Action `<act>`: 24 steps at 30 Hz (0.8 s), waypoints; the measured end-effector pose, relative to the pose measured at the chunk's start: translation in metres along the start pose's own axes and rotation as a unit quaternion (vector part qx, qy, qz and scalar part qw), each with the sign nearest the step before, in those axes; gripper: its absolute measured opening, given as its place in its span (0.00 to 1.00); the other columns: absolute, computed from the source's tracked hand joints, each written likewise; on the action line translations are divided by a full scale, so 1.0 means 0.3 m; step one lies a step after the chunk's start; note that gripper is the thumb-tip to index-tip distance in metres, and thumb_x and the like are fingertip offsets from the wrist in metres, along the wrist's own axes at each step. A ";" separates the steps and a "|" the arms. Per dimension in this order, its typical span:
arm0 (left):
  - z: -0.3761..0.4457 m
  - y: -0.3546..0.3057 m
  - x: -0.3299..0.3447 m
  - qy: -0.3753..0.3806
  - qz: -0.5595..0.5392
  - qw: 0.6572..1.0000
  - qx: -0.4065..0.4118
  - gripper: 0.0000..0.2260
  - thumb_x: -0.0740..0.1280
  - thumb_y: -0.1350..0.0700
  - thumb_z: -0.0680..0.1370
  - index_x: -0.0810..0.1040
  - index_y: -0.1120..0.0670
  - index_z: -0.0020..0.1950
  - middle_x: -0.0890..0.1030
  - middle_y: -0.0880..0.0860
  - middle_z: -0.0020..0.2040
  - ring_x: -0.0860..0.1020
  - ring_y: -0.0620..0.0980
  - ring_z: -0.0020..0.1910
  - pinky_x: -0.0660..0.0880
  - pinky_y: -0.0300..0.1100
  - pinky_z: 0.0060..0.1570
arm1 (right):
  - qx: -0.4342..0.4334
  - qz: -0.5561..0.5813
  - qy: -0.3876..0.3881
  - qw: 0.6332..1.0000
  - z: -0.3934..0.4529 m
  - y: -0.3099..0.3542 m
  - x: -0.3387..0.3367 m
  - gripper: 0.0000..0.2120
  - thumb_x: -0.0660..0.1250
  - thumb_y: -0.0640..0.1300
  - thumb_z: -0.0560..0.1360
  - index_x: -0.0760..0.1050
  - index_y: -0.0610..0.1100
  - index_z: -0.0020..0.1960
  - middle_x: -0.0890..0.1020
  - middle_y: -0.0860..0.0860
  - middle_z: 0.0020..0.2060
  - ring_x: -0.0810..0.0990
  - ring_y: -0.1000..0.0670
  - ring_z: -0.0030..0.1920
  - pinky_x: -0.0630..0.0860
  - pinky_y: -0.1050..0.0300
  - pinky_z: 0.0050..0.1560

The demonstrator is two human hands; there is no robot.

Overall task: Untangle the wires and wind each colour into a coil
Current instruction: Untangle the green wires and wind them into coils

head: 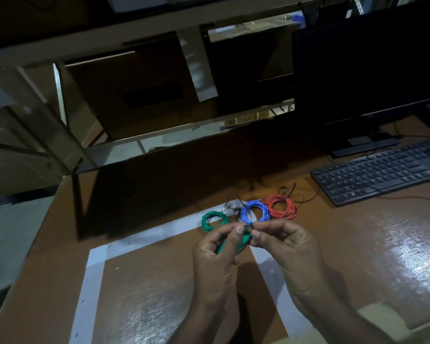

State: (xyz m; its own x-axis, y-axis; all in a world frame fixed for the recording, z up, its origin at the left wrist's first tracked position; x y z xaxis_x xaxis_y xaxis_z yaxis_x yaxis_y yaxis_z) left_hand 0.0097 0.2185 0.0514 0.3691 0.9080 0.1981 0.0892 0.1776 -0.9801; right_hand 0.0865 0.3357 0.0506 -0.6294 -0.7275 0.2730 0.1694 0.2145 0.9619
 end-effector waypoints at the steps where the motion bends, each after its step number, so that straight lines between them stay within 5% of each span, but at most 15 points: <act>1: 0.000 0.001 0.000 0.001 -0.003 1.000 0.000 0.08 0.71 0.53 0.74 0.87 0.55 0.48 0.87 0.51 0.43 0.80 0.42 0.40 0.72 0.33 0.31 | -0.001 0.003 0.001 1.000 0.000 0.000 0.001 0.06 0.75 0.40 0.68 0.86 0.46 0.44 0.87 0.43 0.43 0.86 0.43 0.45 0.84 0.55 0.47; 6: 0.001 0.006 -0.002 0.004 -0.001 1.000 0.005 0.08 0.71 0.53 0.74 0.87 0.54 0.47 0.86 0.52 0.43 0.78 0.44 0.39 0.72 0.34 0.31 | 0.001 0.005 0.004 1.000 0.004 -0.004 -0.001 0.07 0.74 0.34 0.71 0.86 0.45 0.43 0.87 0.43 0.44 0.86 0.43 0.46 0.84 0.56 0.47; 24: -0.009 0.009 0.002 -0.009 -0.003 1.000 0.011 0.09 0.71 0.53 0.73 0.87 0.55 0.49 0.86 0.50 0.42 0.77 0.41 0.37 0.72 0.35 0.31 | 0.001 0.010 0.007 1.000 0.008 -0.018 -0.001 0.07 0.75 0.36 0.70 0.86 0.46 0.44 0.86 0.42 0.45 0.86 0.41 0.47 0.83 0.54 0.49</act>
State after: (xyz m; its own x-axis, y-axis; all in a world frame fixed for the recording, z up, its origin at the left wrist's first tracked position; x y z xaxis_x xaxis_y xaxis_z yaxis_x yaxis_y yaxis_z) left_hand 0.0126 0.2184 0.0490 0.3513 0.9137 0.2045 0.0719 0.1914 -0.9789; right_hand 0.0838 0.3364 0.0454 -0.6154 -0.7318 0.2929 0.1803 0.2310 0.9561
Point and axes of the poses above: each hand's wrist, its own z-axis towards the middle knuckle, its own x-axis out of the palm, y = z × x, the point moved 3 cm from there along z, towards the middle knuckle
